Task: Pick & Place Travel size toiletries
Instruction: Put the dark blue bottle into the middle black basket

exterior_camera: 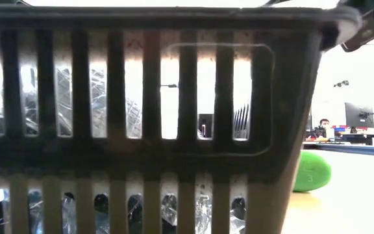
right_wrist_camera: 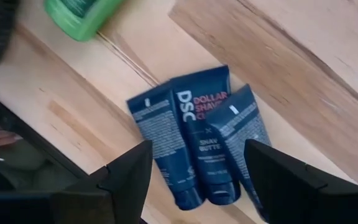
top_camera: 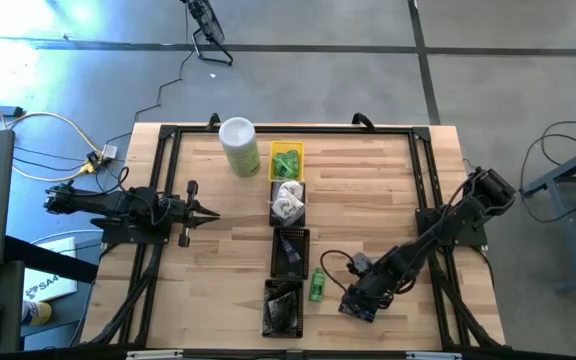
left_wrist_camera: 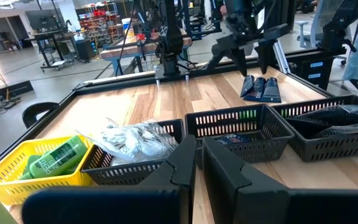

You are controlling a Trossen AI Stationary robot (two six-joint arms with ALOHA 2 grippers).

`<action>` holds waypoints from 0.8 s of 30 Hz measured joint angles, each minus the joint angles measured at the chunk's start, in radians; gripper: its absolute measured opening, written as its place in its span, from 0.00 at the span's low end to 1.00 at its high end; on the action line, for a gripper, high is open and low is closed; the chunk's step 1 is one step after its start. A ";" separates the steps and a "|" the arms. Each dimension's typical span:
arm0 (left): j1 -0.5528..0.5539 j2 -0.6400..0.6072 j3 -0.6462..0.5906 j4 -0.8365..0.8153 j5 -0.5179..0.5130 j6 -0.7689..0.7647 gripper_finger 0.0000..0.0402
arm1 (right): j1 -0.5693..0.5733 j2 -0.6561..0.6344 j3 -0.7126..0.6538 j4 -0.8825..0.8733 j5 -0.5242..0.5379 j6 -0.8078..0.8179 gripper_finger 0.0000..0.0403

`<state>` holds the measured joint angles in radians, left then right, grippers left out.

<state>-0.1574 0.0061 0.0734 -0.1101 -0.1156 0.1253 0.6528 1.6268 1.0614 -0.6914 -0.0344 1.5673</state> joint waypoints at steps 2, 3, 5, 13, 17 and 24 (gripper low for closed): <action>0.000 0.000 0.000 0.000 0.000 0.000 0.06 | 0.005 0.000 -0.008 0.000 0.000 -0.001 0.61; 0.000 0.000 0.000 0.000 0.000 0.000 0.06 | 0.007 0.000 -0.013 0.002 0.000 -0.001 0.61; 0.000 0.000 0.000 0.000 0.000 0.000 0.06 | 0.008 0.000 -0.021 -0.002 0.000 -0.001 0.61; 0.000 0.000 0.000 0.000 0.000 0.000 0.06 | 0.008 0.000 -0.056 0.013 0.008 -0.001 0.61; 0.000 0.000 0.000 0.000 0.000 0.000 0.06 | 0.008 0.000 -0.082 0.053 0.002 -0.001 0.61; 0.000 0.000 0.000 0.000 0.000 0.000 0.06 | 0.008 0.001 -0.097 0.083 0.009 -0.001 0.61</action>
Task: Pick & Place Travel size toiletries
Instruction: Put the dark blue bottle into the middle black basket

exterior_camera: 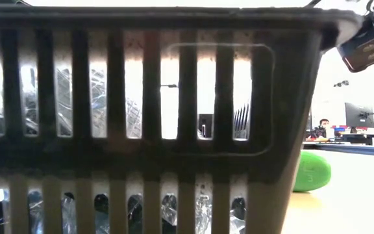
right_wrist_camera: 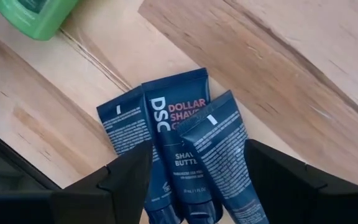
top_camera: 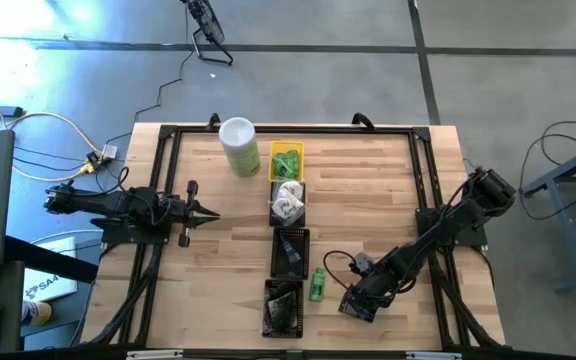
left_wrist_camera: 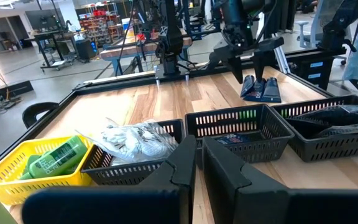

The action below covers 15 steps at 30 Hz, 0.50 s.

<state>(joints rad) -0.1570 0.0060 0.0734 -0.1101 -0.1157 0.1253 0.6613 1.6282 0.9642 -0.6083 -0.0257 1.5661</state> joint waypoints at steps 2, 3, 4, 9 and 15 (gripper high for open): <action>0.000 0.000 0.000 0.000 0.000 0.000 0.06 | 0.000 0.014 0.000 0.001 -0.001 0.000 0.61; 0.000 0.000 0.000 0.000 0.000 0.000 0.06 | 0.000 0.023 0.000 0.000 -0.002 -0.001 0.61; 0.000 0.000 0.000 0.000 0.000 0.000 0.06 | 0.002 0.034 0.000 0.001 -0.006 -0.007 0.61; 0.000 0.000 0.000 0.000 0.000 0.000 0.06 | 0.002 0.107 0.002 0.036 -0.065 -0.022 0.61; 0.000 0.000 0.000 0.000 0.000 0.000 0.06 | 0.001 0.122 0.004 0.058 -0.082 -0.021 0.61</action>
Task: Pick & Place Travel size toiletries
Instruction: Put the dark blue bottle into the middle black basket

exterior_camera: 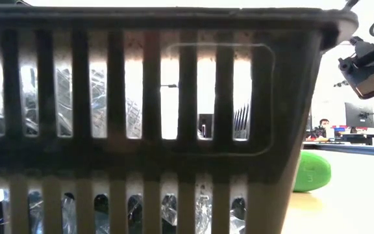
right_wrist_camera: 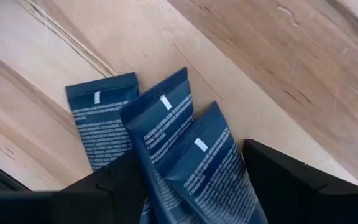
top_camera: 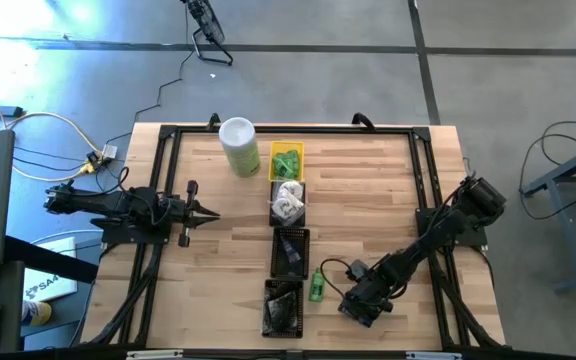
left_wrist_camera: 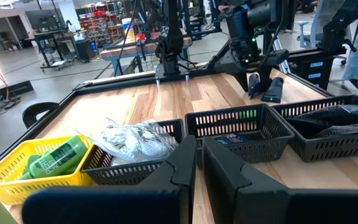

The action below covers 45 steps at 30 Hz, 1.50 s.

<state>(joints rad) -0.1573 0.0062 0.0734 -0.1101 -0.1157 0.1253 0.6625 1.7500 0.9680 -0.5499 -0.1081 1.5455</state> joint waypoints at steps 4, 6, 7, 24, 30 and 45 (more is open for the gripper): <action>0.000 0.000 0.000 0.000 0.000 0.000 0.06 | -0.003 -0.011 -0.003 -0.005 0.001 0.000 0.61; 0.000 0.000 0.000 0.000 0.000 0.000 0.06 | -0.003 -0.012 -0.003 -0.006 0.002 0.000 0.61; 0.000 0.000 0.000 0.000 0.000 0.000 0.06 | -0.003 -0.012 -0.003 -0.006 0.002 0.000 0.61; 0.000 0.000 0.000 0.000 0.000 0.000 0.06 | -0.074 -0.014 -0.003 -0.010 0.009 -0.002 0.61; 0.000 0.000 0.000 0.000 0.000 0.000 0.06 | -0.103 -0.015 -0.003 -0.007 0.026 -0.029 0.61; 0.000 0.000 0.000 0.000 0.000 0.000 0.06 | -0.109 -0.015 -0.003 -0.002 -0.030 -0.058 0.28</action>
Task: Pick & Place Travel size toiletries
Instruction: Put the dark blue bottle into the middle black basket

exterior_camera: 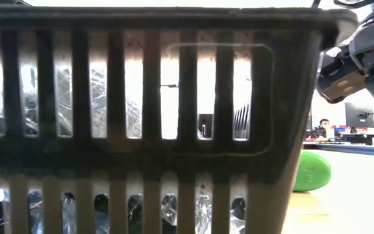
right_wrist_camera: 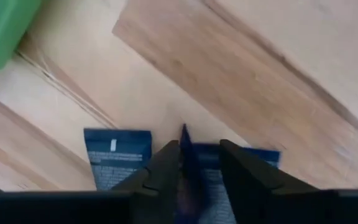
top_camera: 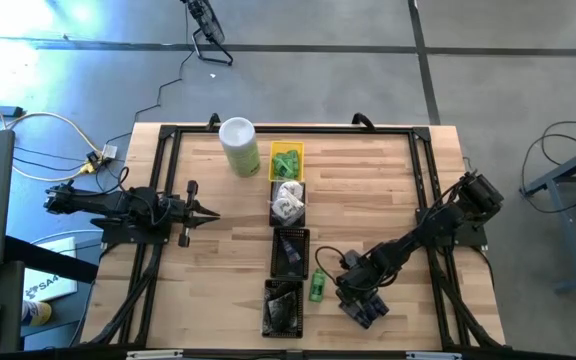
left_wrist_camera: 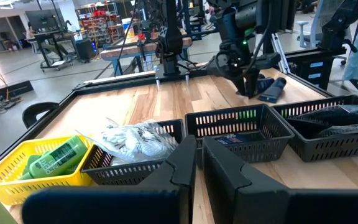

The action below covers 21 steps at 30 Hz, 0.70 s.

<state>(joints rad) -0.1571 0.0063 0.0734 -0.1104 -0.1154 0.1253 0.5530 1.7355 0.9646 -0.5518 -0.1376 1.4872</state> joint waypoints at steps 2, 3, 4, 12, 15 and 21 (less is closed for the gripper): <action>0.000 0.000 0.000 0.000 0.000 0.000 0.06 | 0.001 0.000 0.000 0.000 -0.014 0.000 0.23; 0.000 0.000 0.000 0.000 0.000 0.000 0.06 | 0.001 0.000 0.000 0.000 -0.017 0.000 0.21; 0.000 0.000 0.000 0.000 0.000 0.000 0.06 | 0.001 0.000 0.000 0.001 -0.017 0.000 0.19; 0.000 0.000 0.000 0.000 0.000 0.000 0.06 | 0.001 0.000 0.000 0.028 0.015 -0.027 0.04; 0.000 0.000 0.000 0.000 0.000 0.000 0.06 | 0.001 0.000 0.000 0.049 0.028 -0.042 0.02; 0.000 0.000 0.000 0.000 0.000 0.000 0.06 | 0.001 0.000 0.000 0.064 0.063 -0.050 0.01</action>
<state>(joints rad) -0.1572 0.0059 0.0734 -0.1102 -0.1158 0.1253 0.5541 1.7351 0.9646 -0.4881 -0.0750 1.4376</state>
